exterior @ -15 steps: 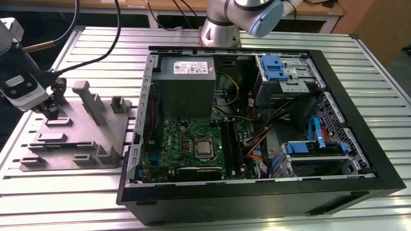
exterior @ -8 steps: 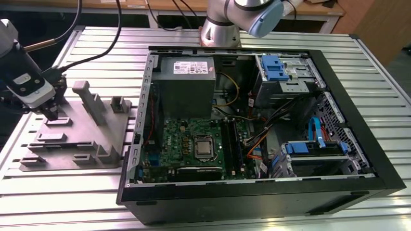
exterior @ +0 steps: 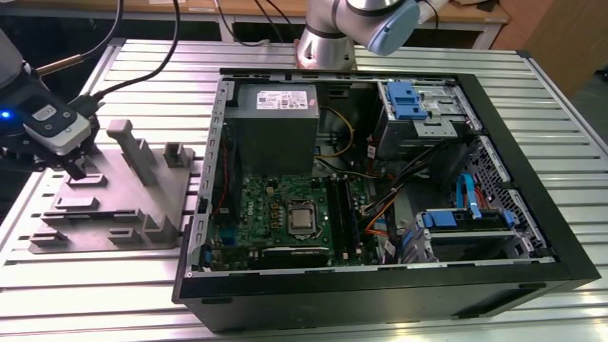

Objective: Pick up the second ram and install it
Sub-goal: 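Pick up the second ram and move it above second insertion slot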

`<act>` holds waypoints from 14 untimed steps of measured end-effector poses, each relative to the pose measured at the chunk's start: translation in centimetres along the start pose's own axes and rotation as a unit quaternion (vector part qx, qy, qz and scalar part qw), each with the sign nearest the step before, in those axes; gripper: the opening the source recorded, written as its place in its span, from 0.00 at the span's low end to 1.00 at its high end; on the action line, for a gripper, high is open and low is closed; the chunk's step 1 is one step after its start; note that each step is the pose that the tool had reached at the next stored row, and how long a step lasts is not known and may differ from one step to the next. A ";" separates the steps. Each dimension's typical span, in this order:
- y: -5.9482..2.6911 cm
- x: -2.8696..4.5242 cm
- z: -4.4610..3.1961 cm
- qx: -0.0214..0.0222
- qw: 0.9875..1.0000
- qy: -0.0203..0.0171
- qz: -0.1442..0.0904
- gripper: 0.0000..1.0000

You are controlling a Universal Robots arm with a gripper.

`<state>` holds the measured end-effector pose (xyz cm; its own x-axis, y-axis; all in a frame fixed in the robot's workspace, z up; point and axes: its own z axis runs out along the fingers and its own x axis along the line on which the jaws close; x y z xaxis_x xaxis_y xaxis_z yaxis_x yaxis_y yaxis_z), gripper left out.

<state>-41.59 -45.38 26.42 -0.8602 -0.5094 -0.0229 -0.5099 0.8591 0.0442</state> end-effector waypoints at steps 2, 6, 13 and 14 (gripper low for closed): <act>0.00 0.00 0.05 0.000 1.000 0.001 -0.018 0.10; 0.00 0.01 0.17 -0.001 0.998 0.002 -0.055 0.10; -0.01 0.01 0.35 -0.003 0.993 0.005 -0.118 0.10; -0.02 0.01 0.38 -0.003 0.992 0.006 -0.127 0.10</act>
<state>-41.60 -45.38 26.04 -0.7039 -0.7099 -0.0228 -0.7101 0.7027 0.0441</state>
